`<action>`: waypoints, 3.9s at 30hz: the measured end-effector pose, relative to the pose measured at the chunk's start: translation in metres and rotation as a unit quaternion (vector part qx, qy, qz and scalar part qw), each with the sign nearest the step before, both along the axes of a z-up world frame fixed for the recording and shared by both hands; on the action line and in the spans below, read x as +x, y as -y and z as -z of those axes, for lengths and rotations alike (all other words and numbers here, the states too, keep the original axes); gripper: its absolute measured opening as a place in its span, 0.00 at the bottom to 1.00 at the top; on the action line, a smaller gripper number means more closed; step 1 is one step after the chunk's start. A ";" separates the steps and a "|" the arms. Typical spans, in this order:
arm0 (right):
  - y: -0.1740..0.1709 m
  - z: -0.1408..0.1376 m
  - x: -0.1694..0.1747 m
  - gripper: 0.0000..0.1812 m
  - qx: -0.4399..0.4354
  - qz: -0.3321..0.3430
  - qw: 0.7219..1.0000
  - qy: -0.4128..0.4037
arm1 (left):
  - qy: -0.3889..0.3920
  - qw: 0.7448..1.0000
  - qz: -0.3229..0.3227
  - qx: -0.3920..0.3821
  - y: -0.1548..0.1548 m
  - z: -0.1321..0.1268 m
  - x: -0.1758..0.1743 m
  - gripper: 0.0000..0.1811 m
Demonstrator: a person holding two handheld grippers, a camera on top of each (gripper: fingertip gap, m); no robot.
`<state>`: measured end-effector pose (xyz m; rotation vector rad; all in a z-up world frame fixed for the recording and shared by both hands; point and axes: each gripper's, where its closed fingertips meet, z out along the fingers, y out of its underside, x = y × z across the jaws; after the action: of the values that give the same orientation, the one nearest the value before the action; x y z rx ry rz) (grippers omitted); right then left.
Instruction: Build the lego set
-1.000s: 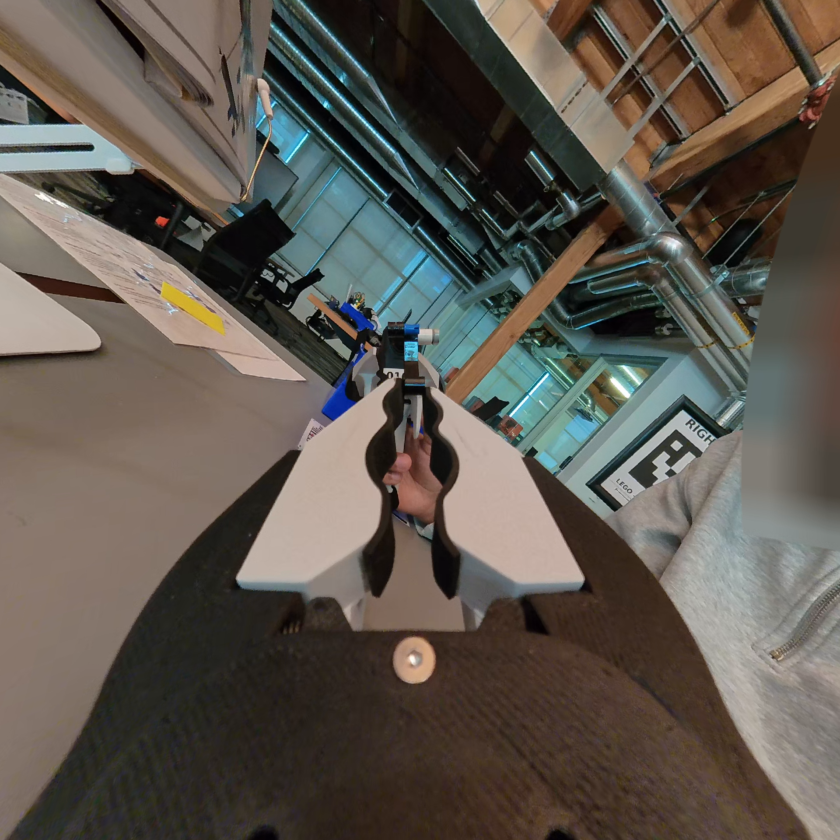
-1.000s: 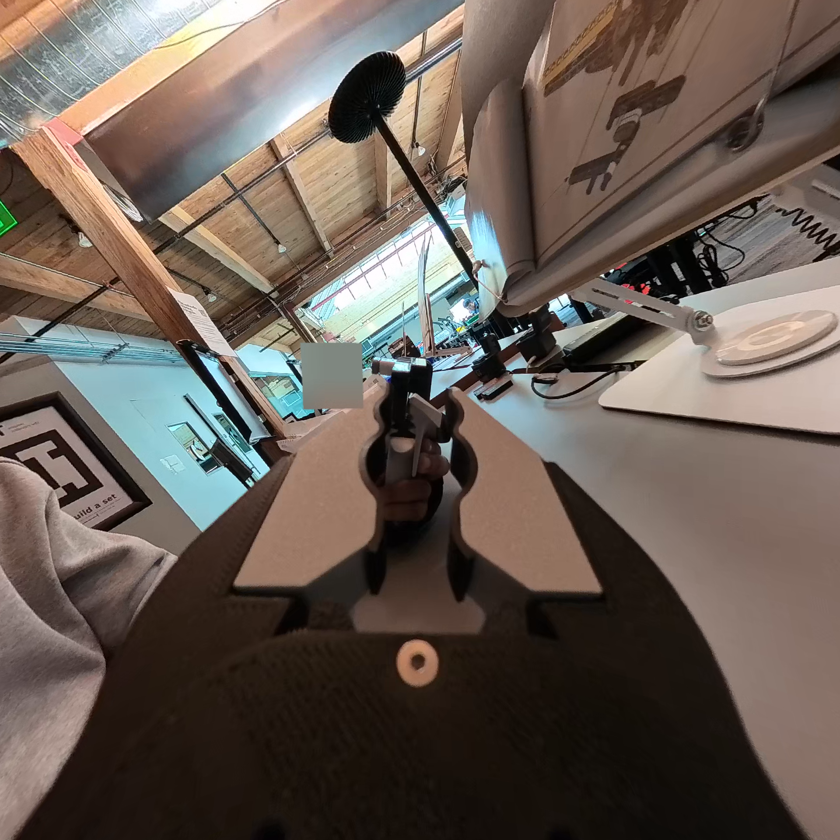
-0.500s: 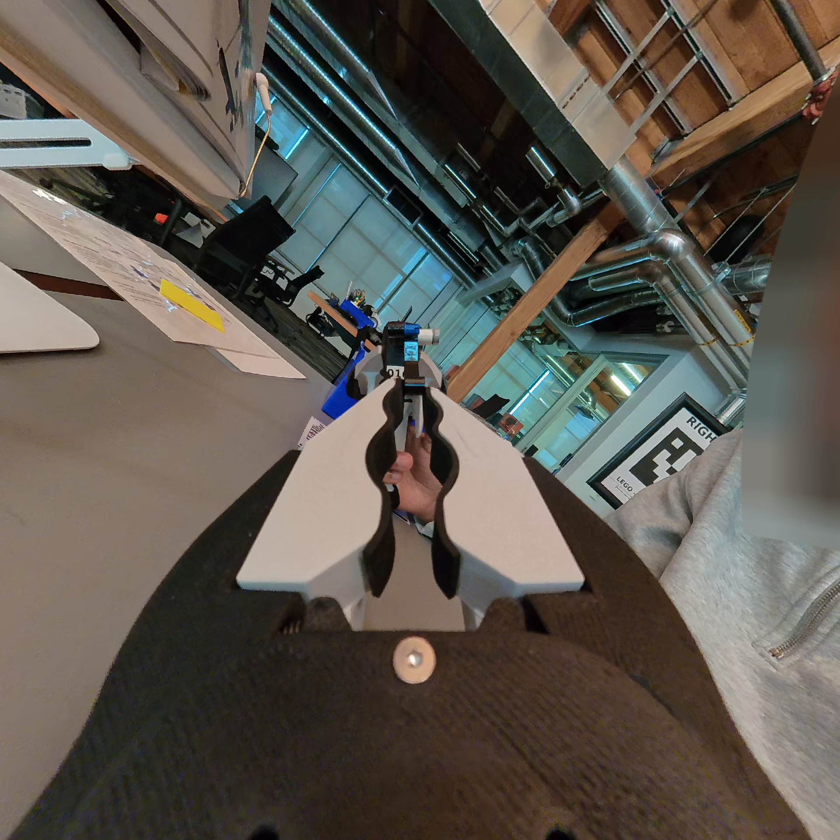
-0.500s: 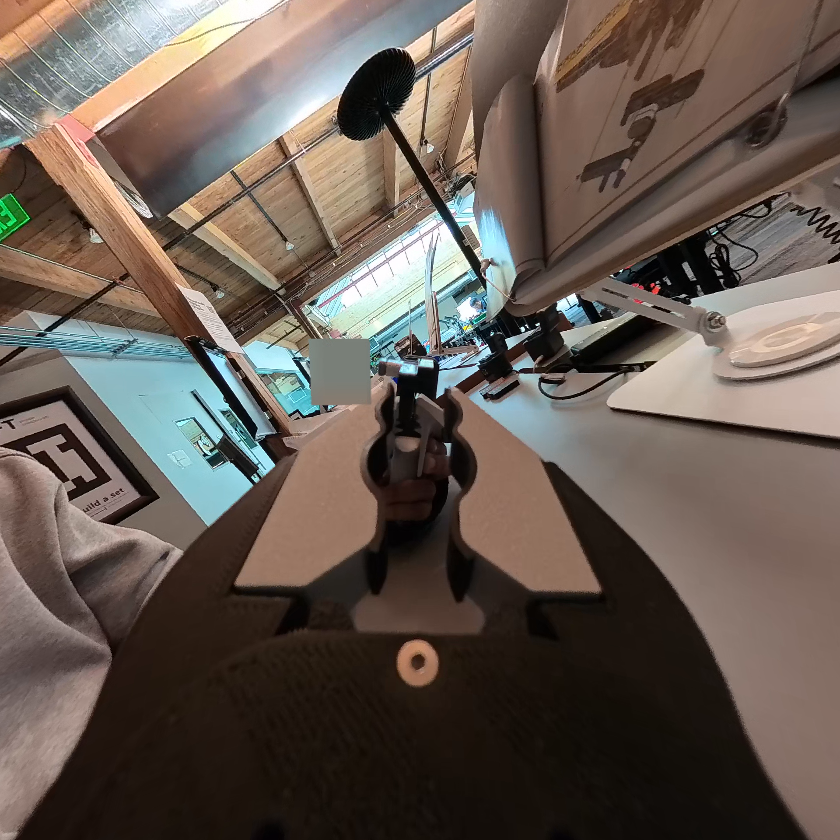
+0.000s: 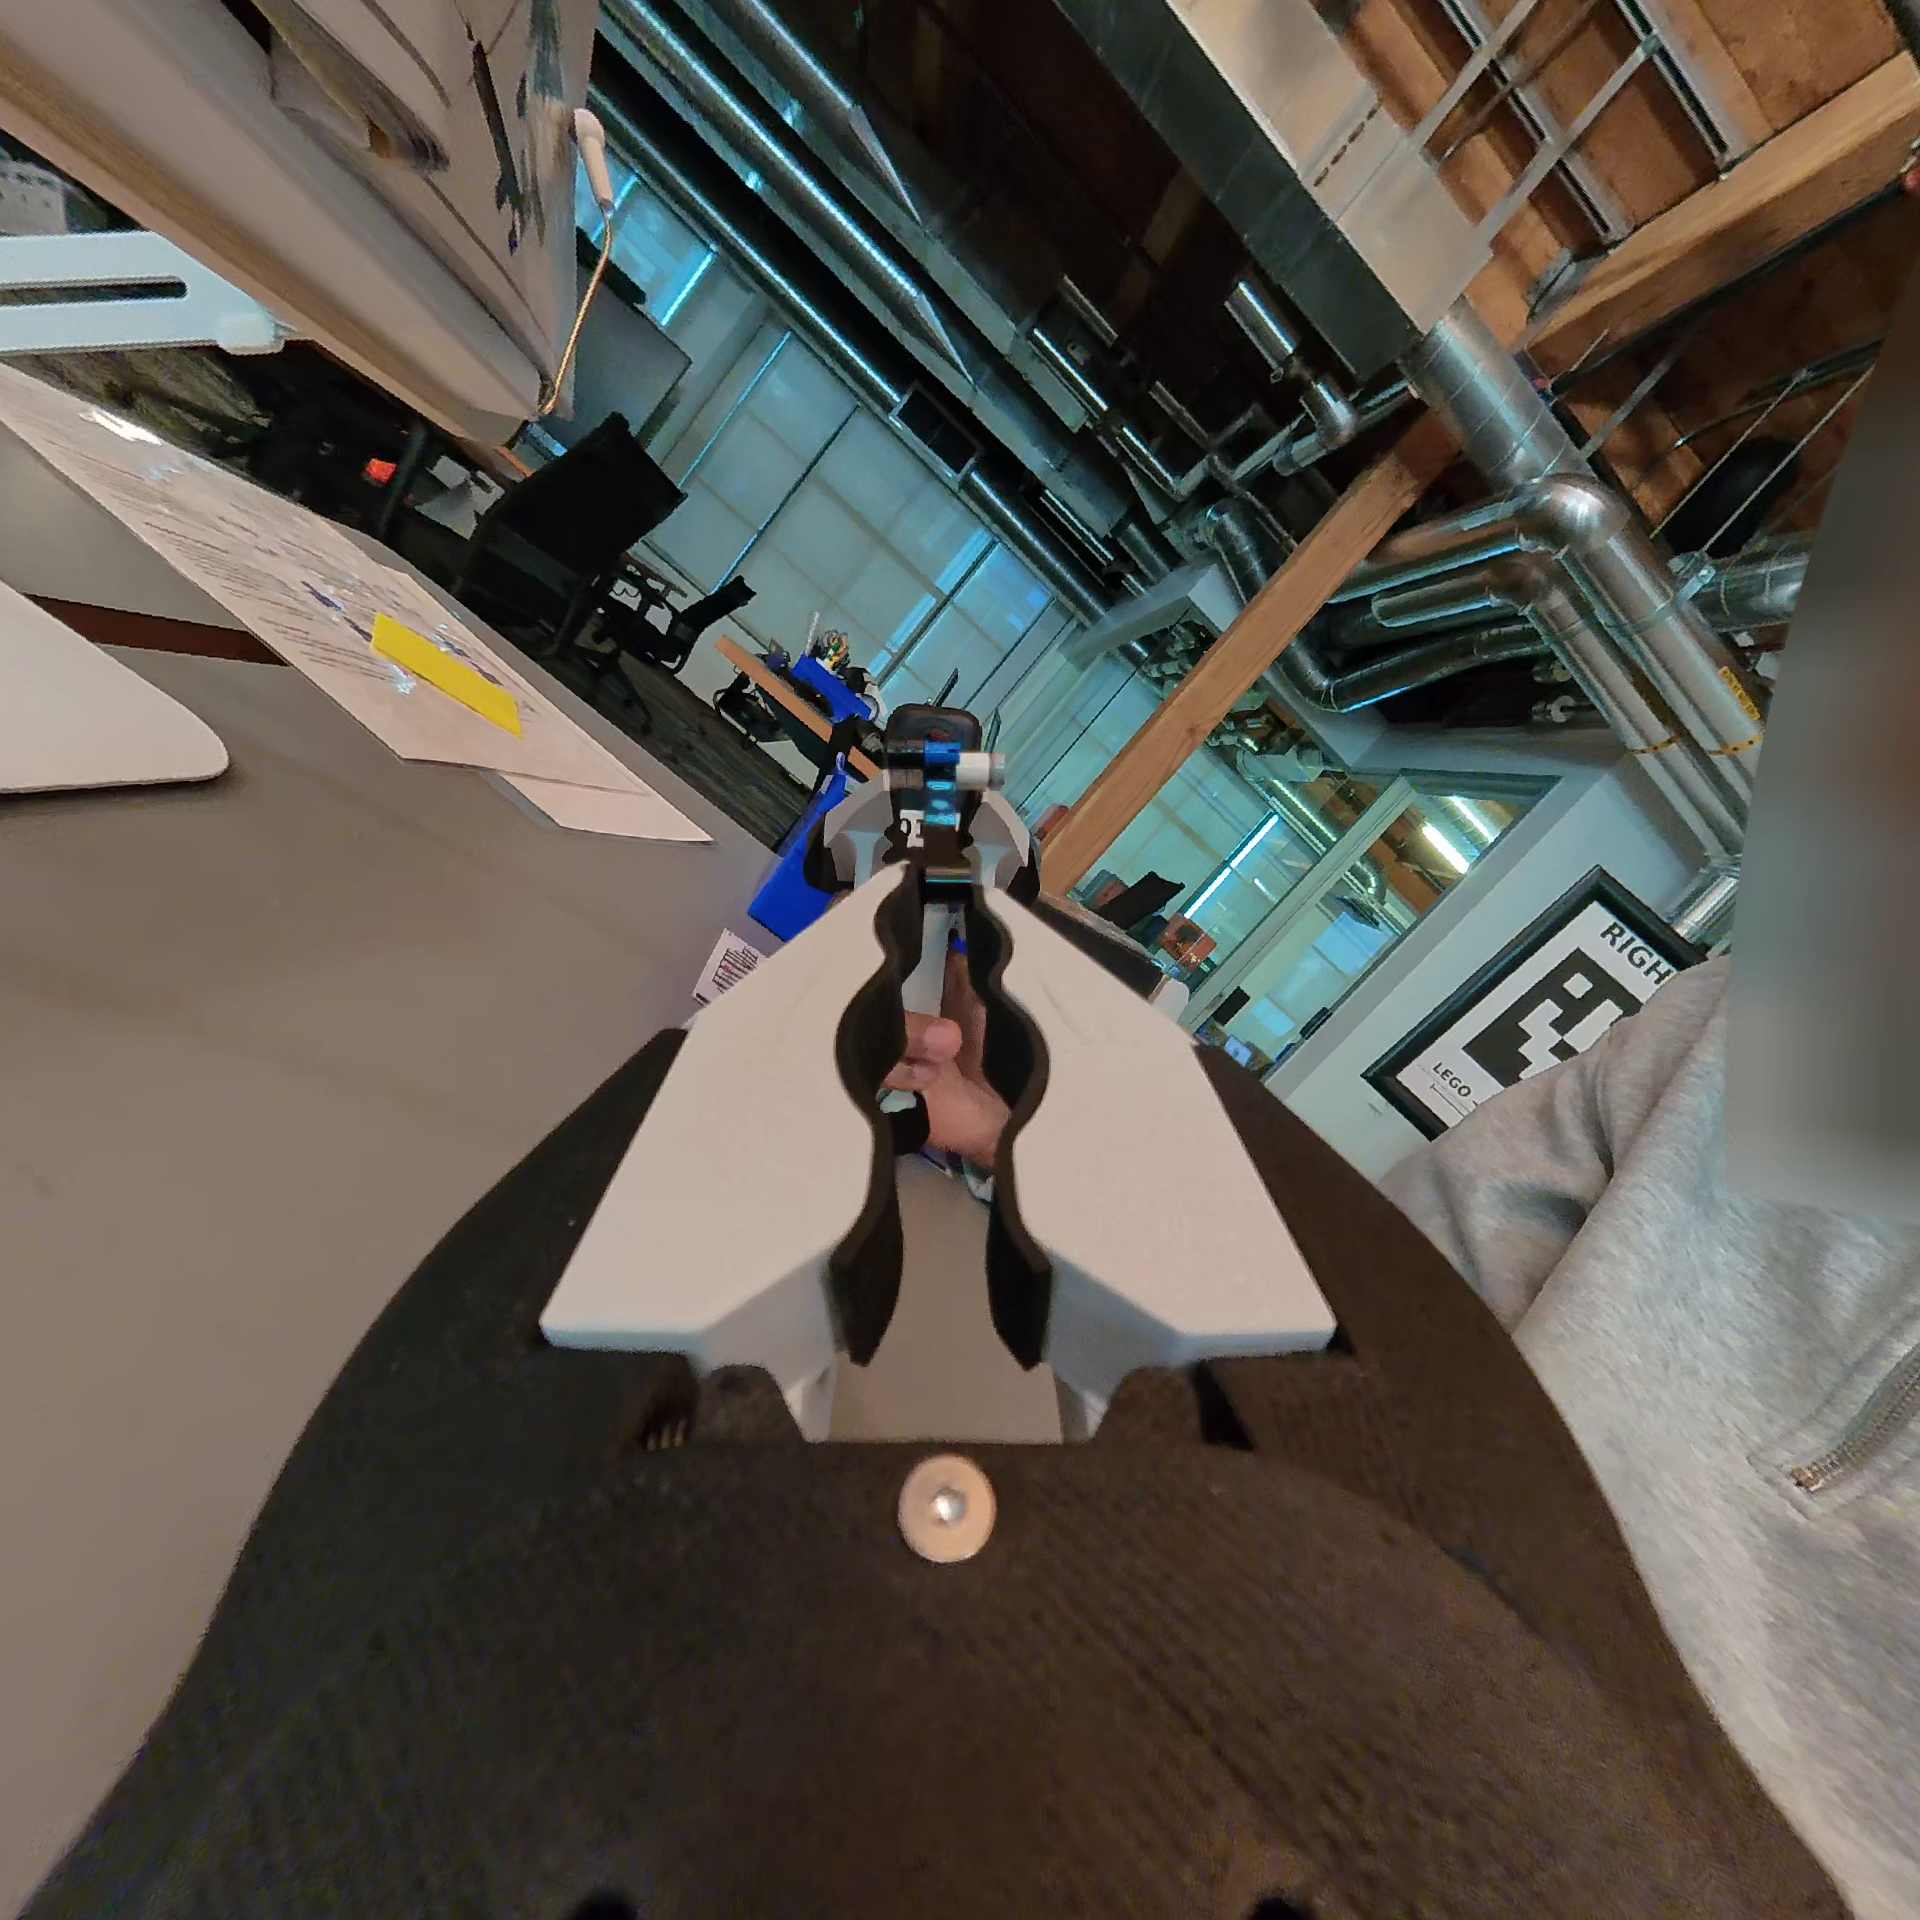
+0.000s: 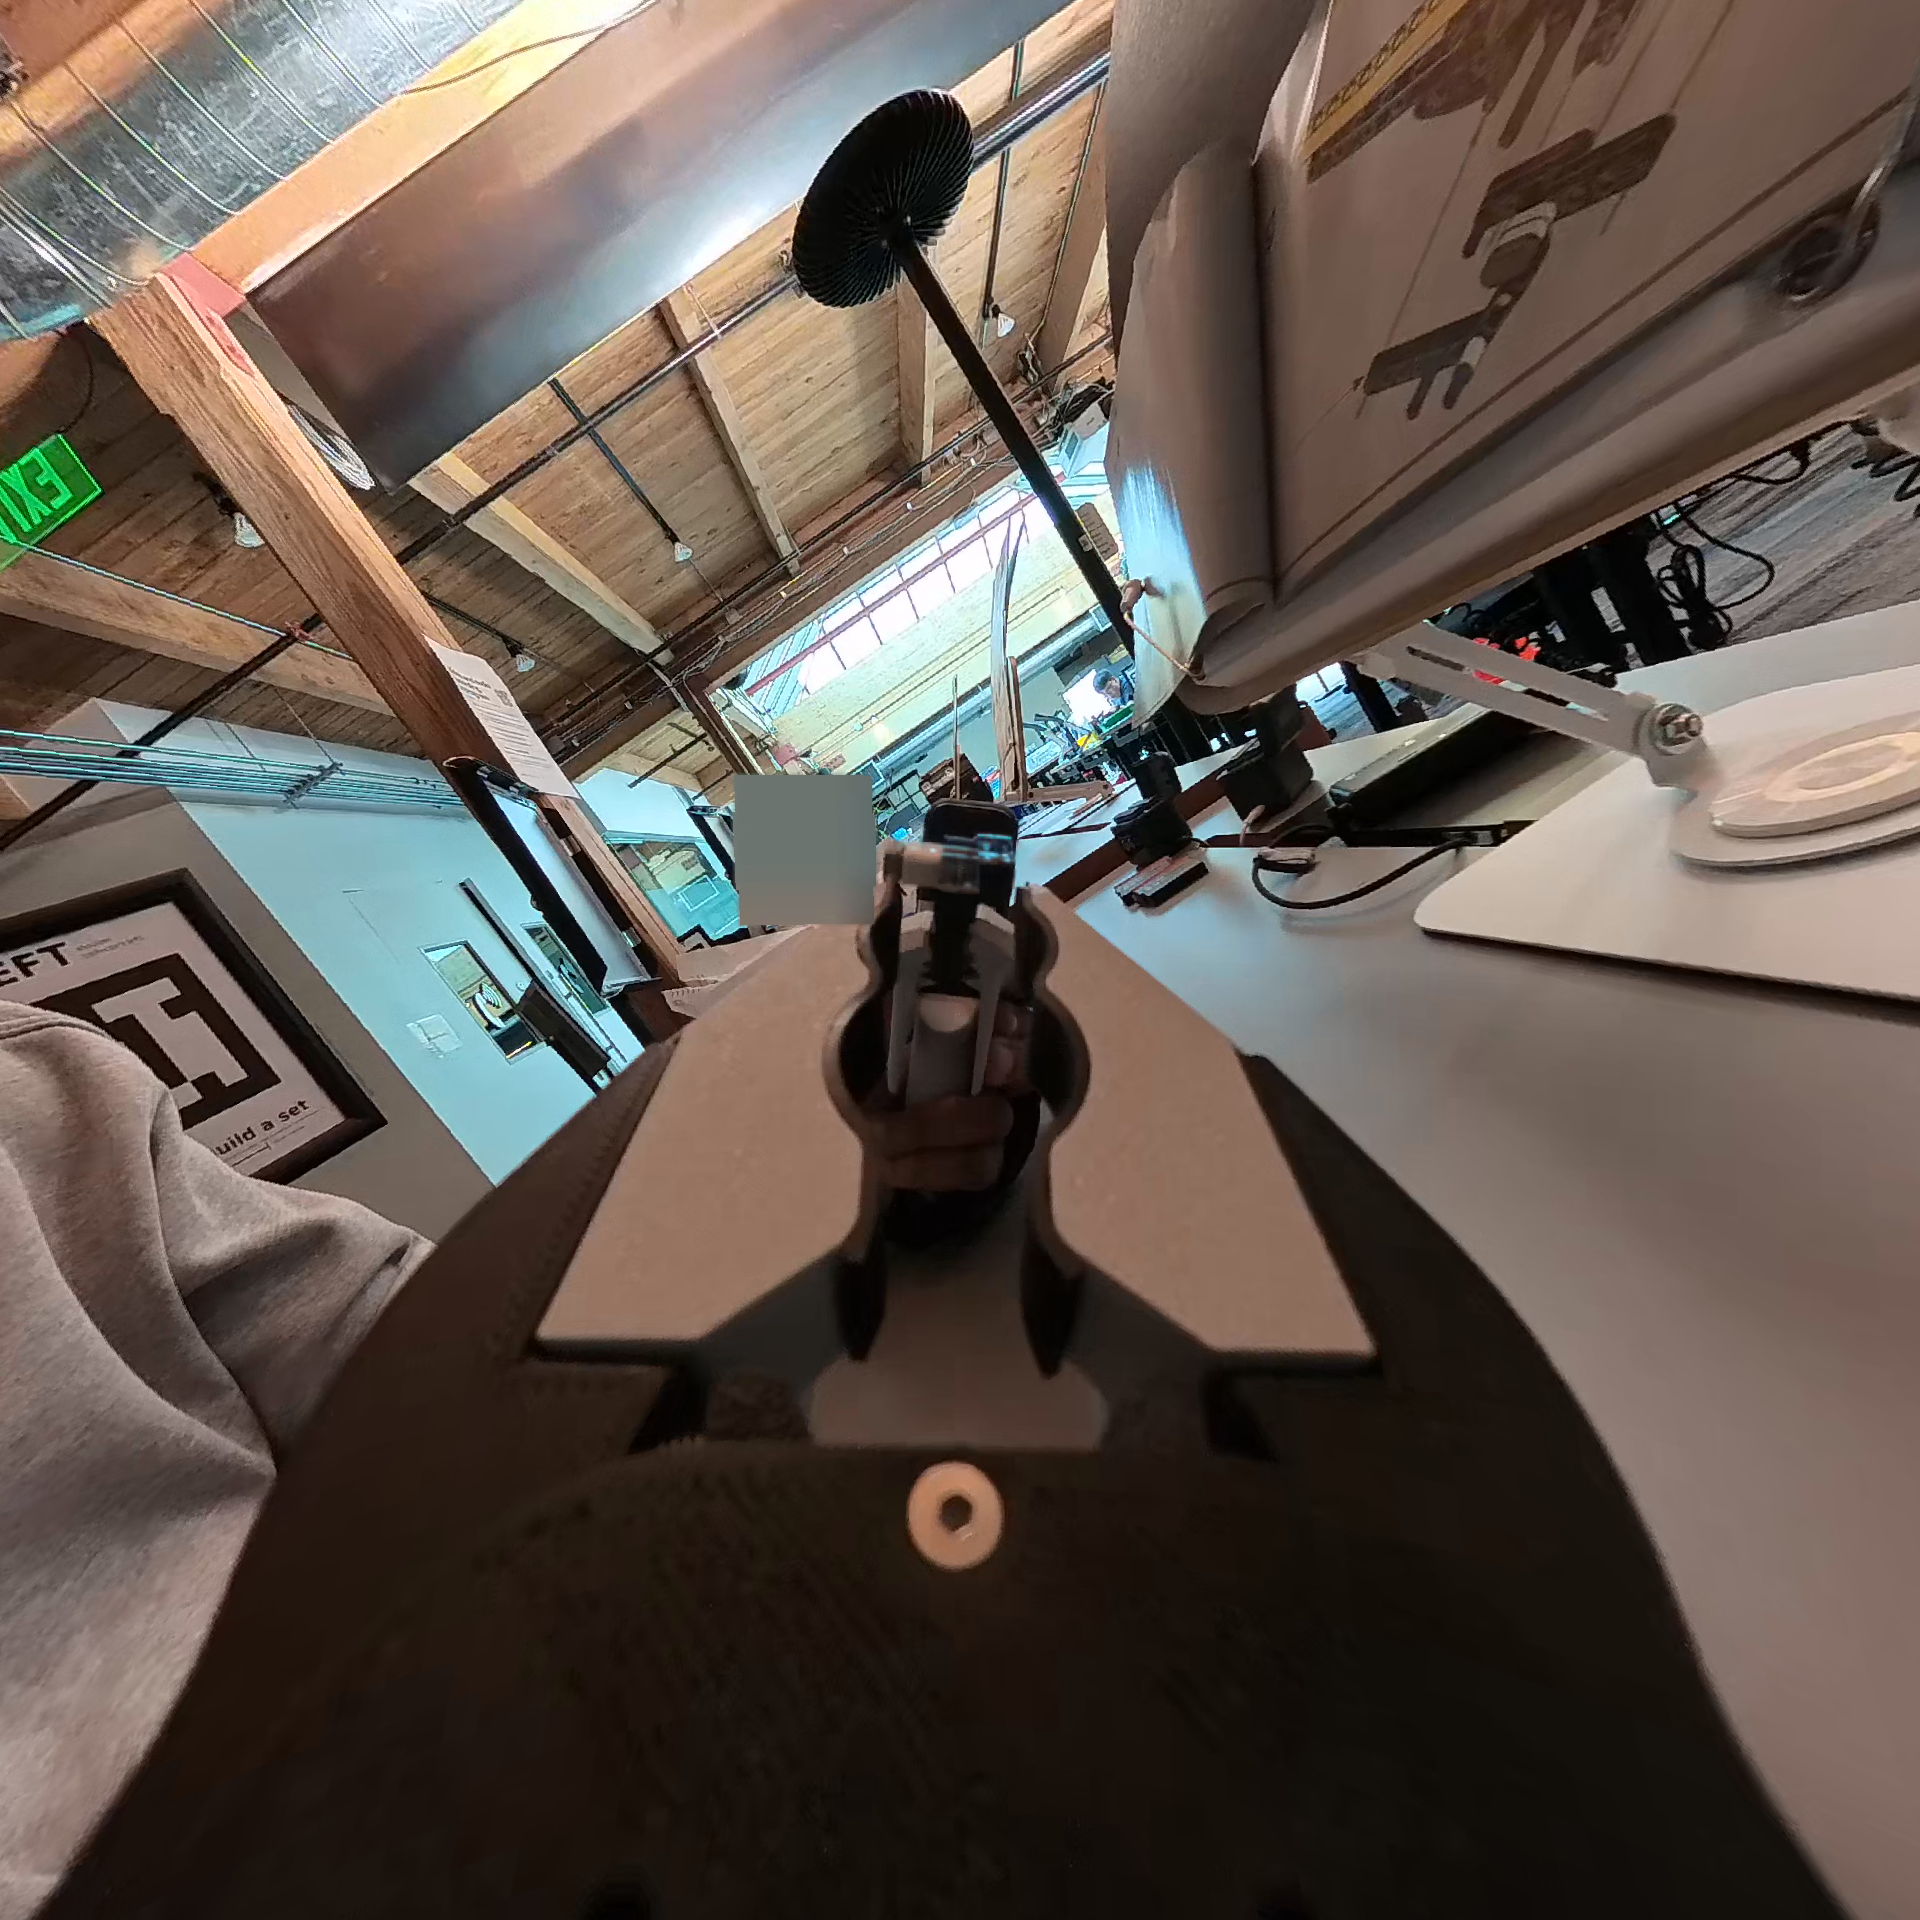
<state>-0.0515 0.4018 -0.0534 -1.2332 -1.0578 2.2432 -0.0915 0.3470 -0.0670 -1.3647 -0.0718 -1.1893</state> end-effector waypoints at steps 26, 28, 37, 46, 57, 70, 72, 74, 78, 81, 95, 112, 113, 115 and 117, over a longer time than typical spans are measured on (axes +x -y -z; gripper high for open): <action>0.006 0.000 0.001 0.03 0.004 -0.016 1.000 -0.004 | -0.030 1.000 0.003 -0.004 -0.002 0.003 0.007 0.03; 0.006 0.000 0.001 0.03 0.007 -0.015 1.000 -0.004 | -0.029 1.000 0.001 -0.003 -0.002 0.003 0.006 0.03; 0.004 0.000 0.002 0.03 0.034 0.004 0.999 -0.010 | -0.029 0.998 -0.055 -0.023 -0.008 0.007 -0.009 0.20; 0.004 -0.001 0.003 0.03 0.075 0.031 0.996 -0.023 | 0.004 0.995 -0.094 -0.012 -0.006 0.002 -0.028 0.24; 0.007 -0.011 0.008 0.03 0.176 0.091 0.978 -0.072 | 0.019 0.994 -0.110 -0.006 -0.004 -0.001 -0.036 0.25; 0.028 -0.004 0.010 0.03 0.298 0.089 0.946 -0.090 | 0.017 0.994 -0.109 0.002 -0.002 -0.003 -0.035 0.25; 0.031 -0.002 0.009 0.03 0.301 0.081 0.946 -0.088 | 0.019 0.994 -0.108 0.004 -0.001 -0.003 -0.035 0.24; 0.034 0.000 0.008 0.03 0.301 0.071 0.947 -0.085 | 0.019 0.994 -0.107 0.005 -0.001 -0.004 -0.035 0.25; 0.042 0.002 0.007 0.03 0.300 0.050 0.949 -0.083 | 0.019 0.994 -0.108 0.008 0.000 -0.005 -0.036 0.25; 0.047 0.002 0.008 0.03 0.285 0.025 0.954 -0.084 | 0.030 0.994 -0.107 0.011 0.001 -0.006 -0.038 0.25; 0.051 0.003 0.008 0.03 0.278 0.004 0.957 -0.085 | 0.039 0.993 -0.105 0.017 0.002 -0.008 -0.040 0.25; 0.054 0.003 0.010 0.03 0.273 -0.013 0.958 -0.086 | 0.045 0.993 -0.108 0.018 0.003 -0.008 -0.043 0.24; 0.054 0.003 0.010 0.03 0.273 -0.013 0.958 -0.085 | 0.045 0.993 -0.107 0.018 0.002 -0.007 -0.043 0.24; 0.055 0.004 0.010 0.03 0.273 -0.014 0.958 -0.085 | 0.046 0.993 -0.107 0.018 0.002 -0.007 -0.043 0.24; 0.055 0.003 0.010 0.03 0.272 -0.015 0.958 -0.085 | 0.047 0.993 -0.107 0.018 0.002 -0.007 -0.043 0.24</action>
<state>-0.0417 0.3469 -0.0567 -0.7786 -1.4931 1.8463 -0.1346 0.3447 -0.0596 -1.2363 -0.2560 -1.0679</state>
